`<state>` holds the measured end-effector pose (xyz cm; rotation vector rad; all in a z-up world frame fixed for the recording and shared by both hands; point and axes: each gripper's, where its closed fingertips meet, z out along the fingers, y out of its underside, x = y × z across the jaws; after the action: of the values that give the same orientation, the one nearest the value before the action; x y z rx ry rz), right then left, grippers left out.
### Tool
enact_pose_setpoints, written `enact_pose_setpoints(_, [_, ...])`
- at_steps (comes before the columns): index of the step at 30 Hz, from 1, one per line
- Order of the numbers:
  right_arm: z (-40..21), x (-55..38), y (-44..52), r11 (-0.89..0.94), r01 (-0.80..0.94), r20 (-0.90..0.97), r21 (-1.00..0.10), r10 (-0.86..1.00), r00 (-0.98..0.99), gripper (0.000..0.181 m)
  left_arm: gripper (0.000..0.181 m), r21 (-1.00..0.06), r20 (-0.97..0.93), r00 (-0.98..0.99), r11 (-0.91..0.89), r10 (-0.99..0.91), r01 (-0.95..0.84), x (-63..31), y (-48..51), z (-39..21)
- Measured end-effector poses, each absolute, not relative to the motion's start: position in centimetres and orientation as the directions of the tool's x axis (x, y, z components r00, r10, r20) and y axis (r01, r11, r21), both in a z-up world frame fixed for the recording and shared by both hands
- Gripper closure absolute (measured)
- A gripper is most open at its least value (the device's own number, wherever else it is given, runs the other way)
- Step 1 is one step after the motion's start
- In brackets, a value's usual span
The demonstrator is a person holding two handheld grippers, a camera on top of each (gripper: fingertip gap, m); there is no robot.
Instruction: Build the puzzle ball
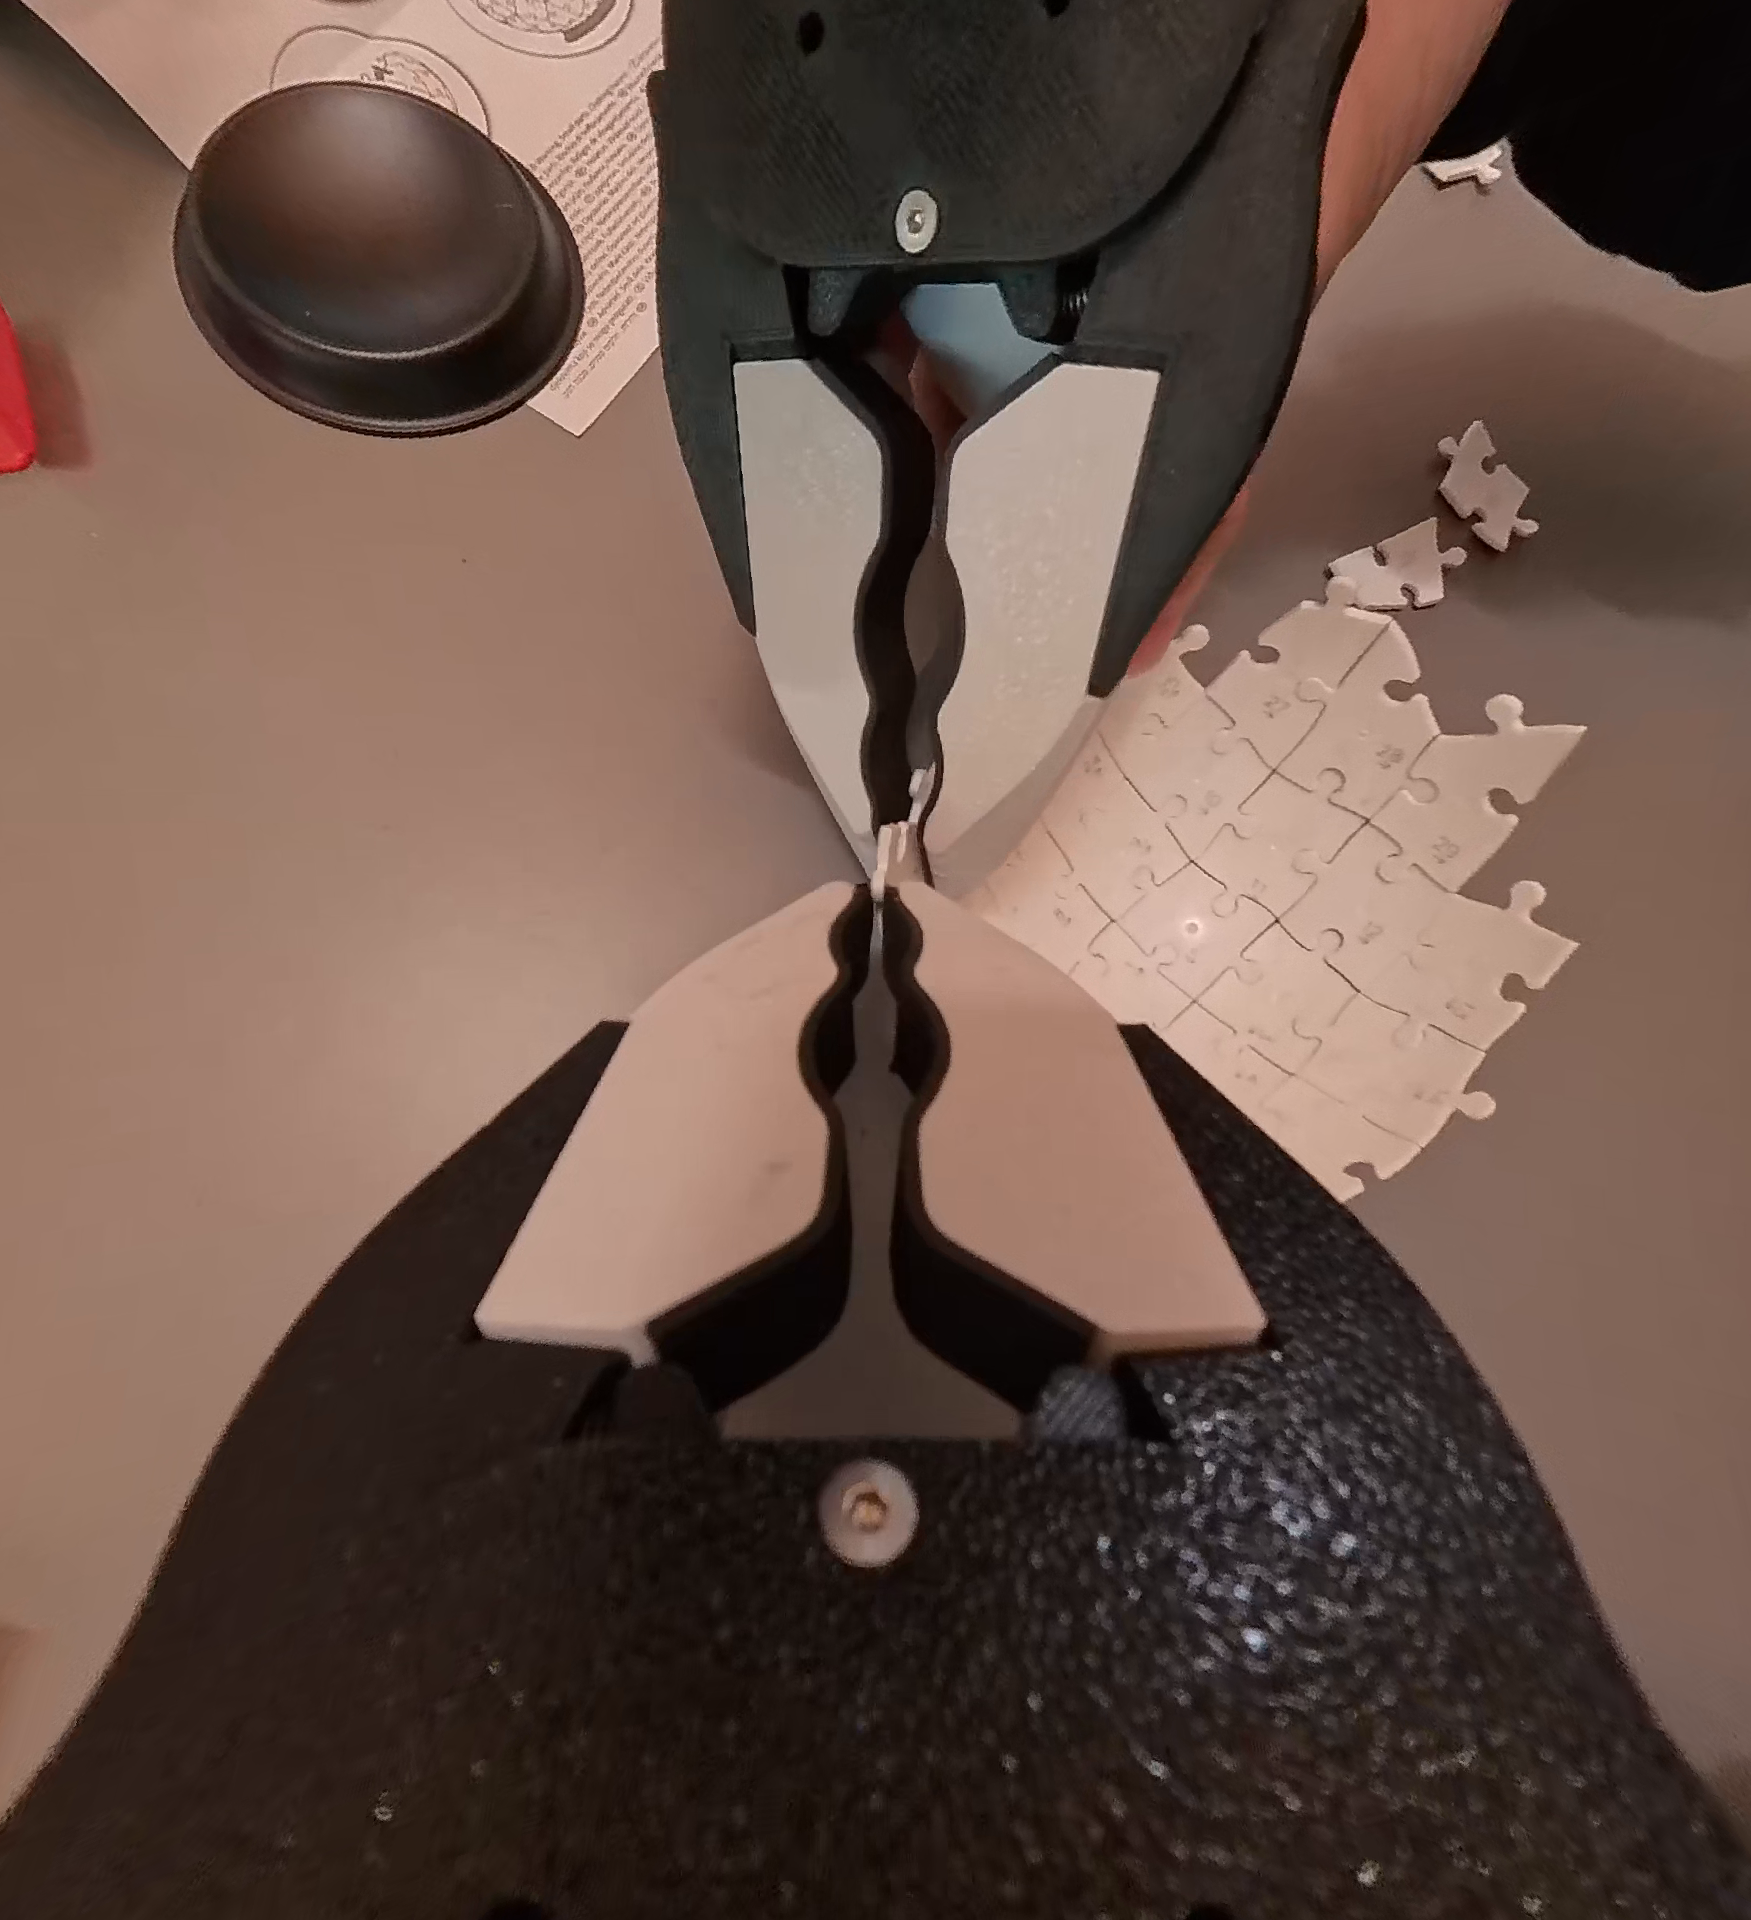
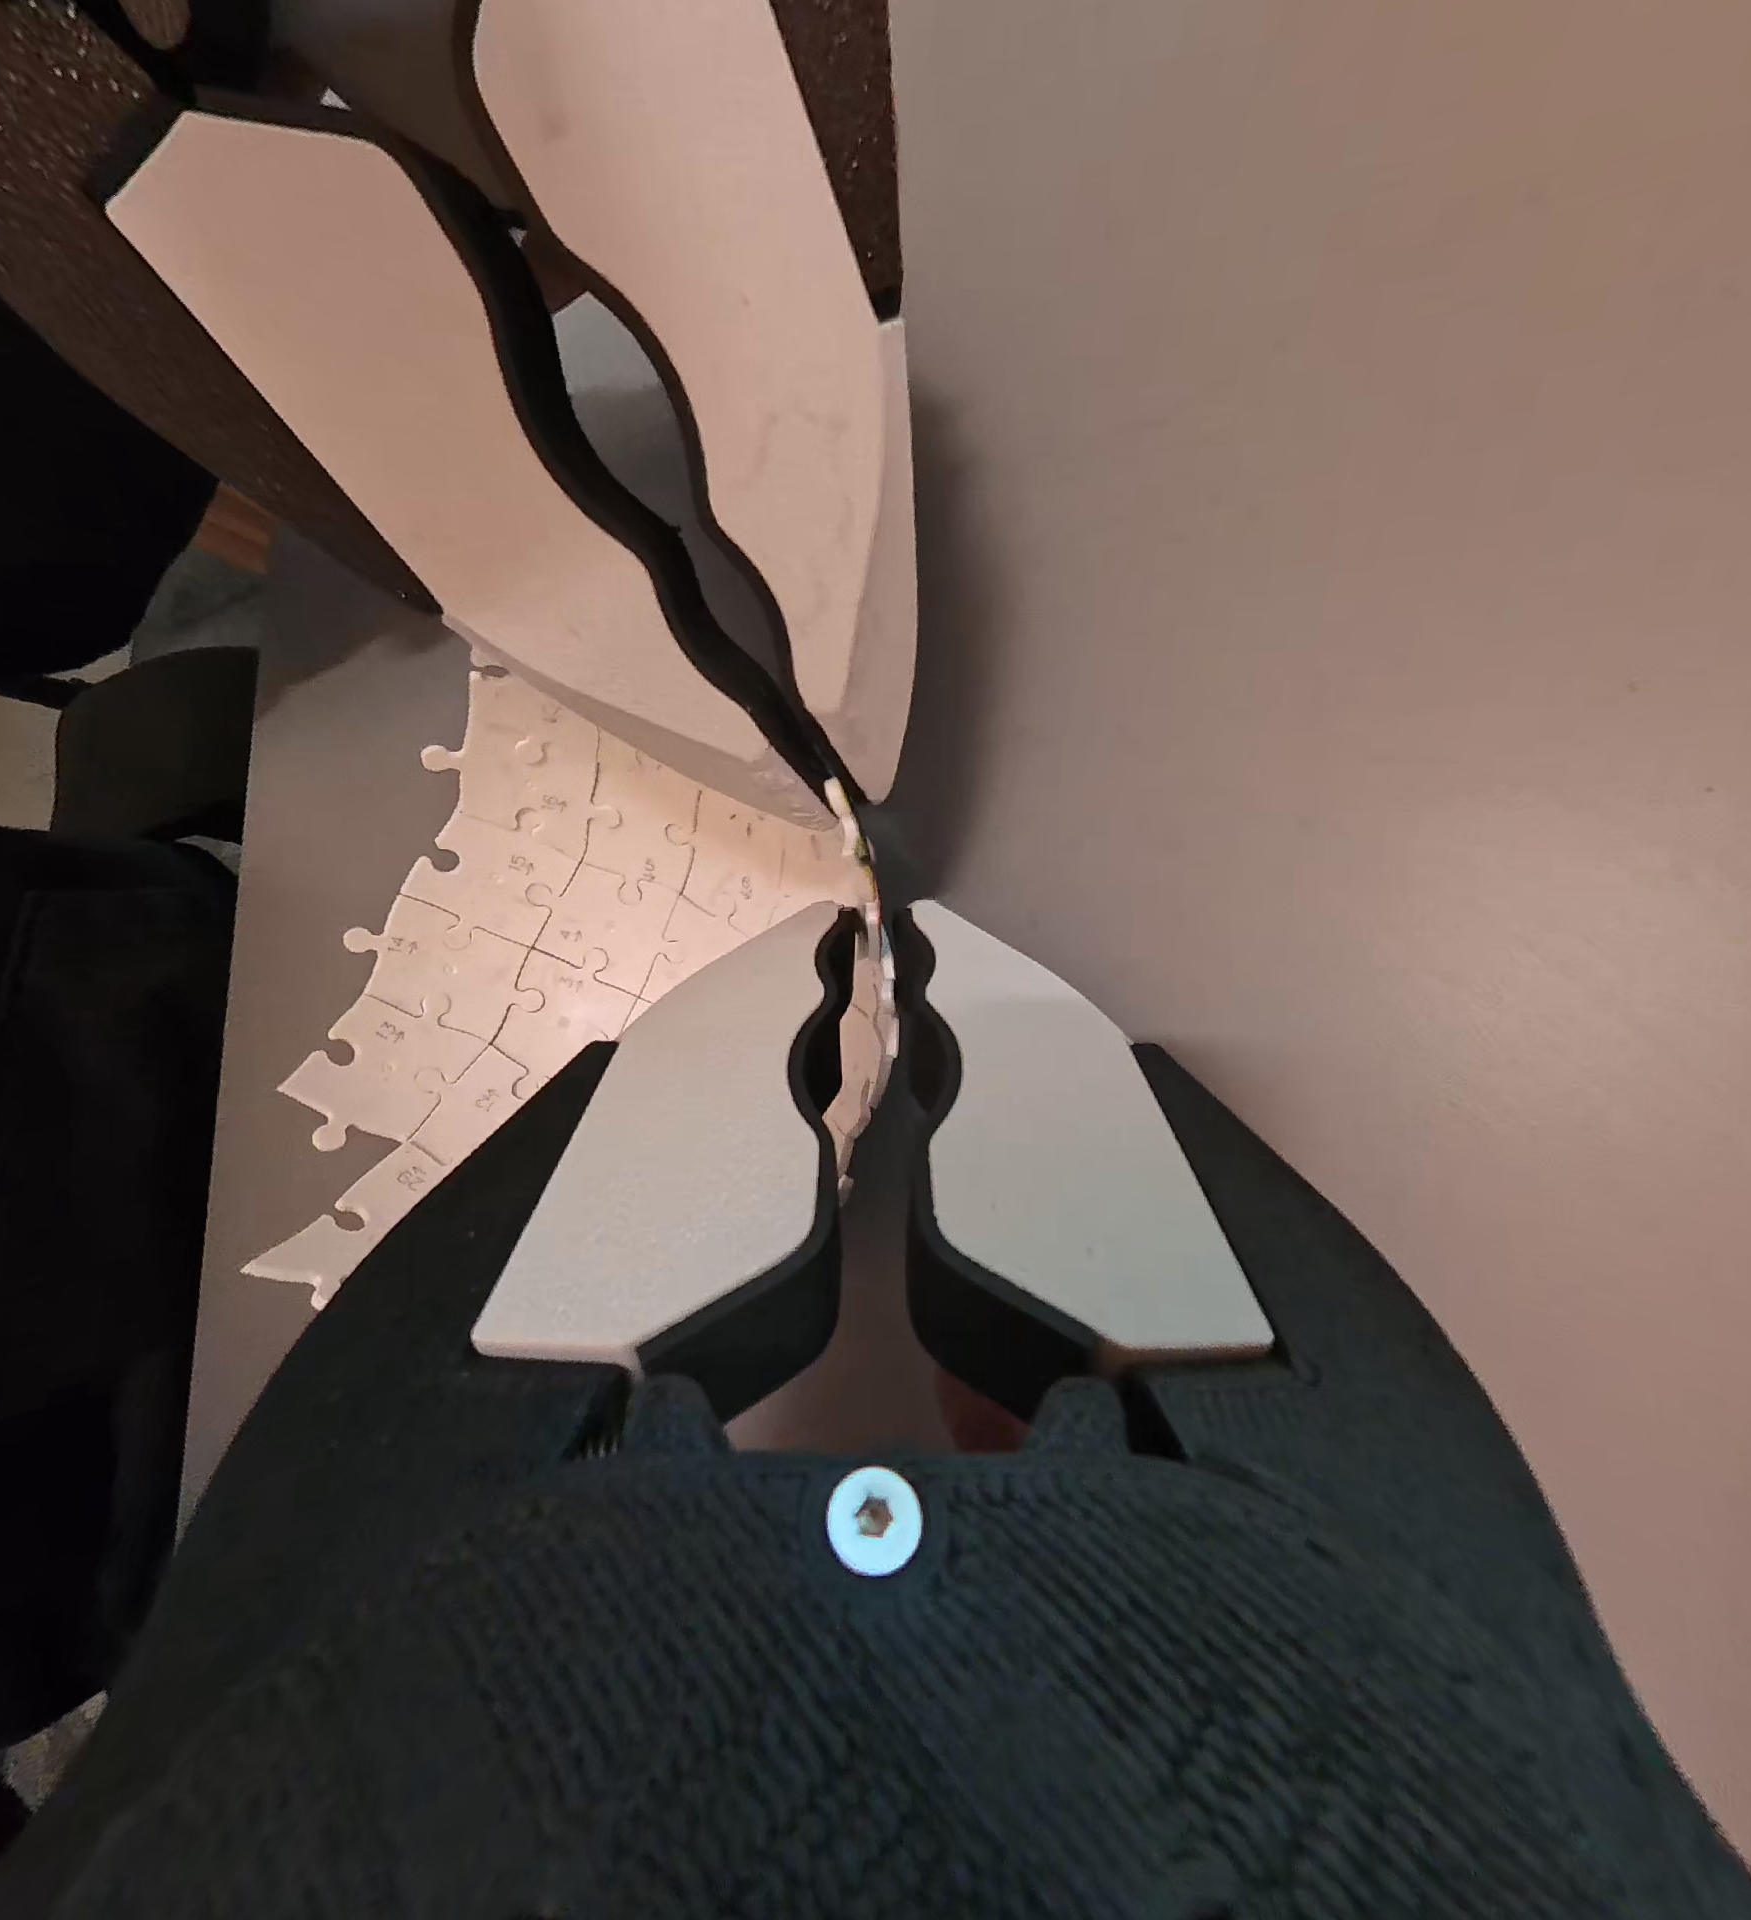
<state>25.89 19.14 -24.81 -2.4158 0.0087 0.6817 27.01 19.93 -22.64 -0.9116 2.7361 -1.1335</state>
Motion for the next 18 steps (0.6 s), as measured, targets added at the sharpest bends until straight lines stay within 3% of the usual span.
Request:
enact_pose_setpoints(7, [-24.6, 25.7, 19.2, -0.81, -0.132, -0.44, -0.572, 0.166, 0.883, 0.175, 0.179, -0.634, 0.242, -0.798, 0.533, -0.552, -0.561, 26.4, 20.2, -22.4])
enact_pose_setpoints(13, [-24.6, 25.7, 19.3, -0.82, -0.081, -0.38, -0.566, 0.173, 0.909, 0.174, 0.164, -0.607, 0.302, -0.76, 0.499, -0.575, -0.619, 26.3, 20.7, -21.8])
enact_pose_setpoints(18, [-24.6, 25.8, 19.4, -0.832, -0.047, -0.344, -0.553, 0.177, 0.922, 0.174, 0.16, -0.529, 0.383, -0.721, 0.502, -0.578, -0.684, 25.9, 21.0, -23.0])
